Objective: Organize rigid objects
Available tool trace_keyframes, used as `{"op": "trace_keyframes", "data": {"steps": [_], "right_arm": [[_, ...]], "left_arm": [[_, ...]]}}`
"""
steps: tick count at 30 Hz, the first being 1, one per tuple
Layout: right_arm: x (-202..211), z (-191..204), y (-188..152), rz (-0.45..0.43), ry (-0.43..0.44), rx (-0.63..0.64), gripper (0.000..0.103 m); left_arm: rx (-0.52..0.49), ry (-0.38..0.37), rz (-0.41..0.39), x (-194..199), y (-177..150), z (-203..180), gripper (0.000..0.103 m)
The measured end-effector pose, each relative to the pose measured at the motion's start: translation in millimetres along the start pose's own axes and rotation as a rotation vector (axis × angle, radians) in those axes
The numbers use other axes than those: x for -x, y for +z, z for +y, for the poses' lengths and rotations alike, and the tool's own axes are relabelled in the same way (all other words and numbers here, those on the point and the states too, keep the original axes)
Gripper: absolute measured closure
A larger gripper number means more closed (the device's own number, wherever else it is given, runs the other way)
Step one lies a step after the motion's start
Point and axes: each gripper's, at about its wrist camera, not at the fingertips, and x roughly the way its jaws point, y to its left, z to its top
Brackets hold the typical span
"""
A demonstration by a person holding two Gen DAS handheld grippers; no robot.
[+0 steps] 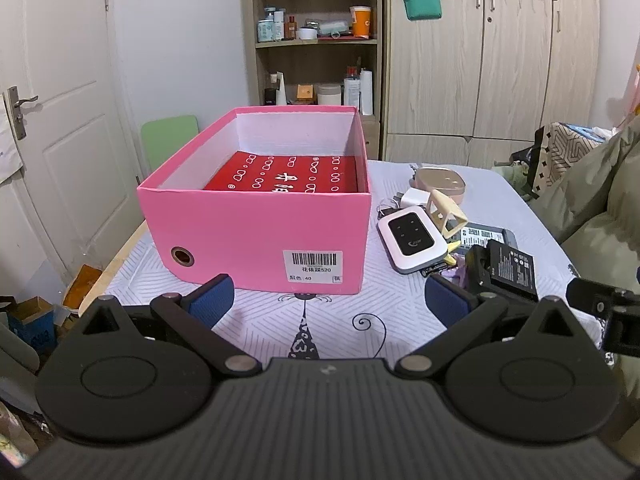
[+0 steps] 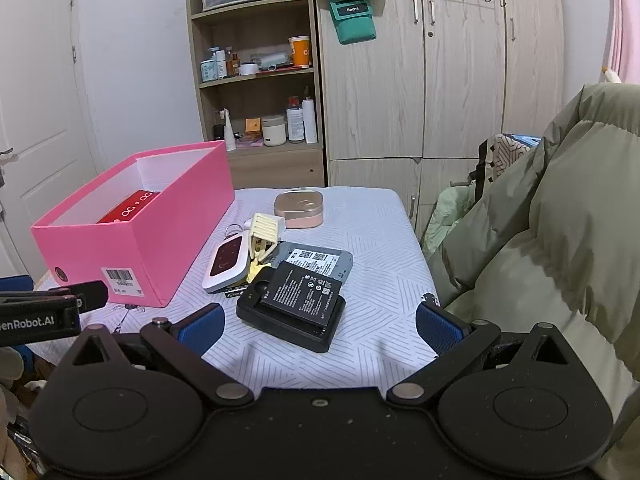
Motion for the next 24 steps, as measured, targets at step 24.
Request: {"op": "trace_keyframes", "data": {"steps": [24], "right_arm": [[-8.4,-14.3,7.6,-0.205,0.174,0.108,0.000]], "left_arm": [[-0.309,-0.106,-0.066,20.9,25.0,-14.6,0.000]]}}
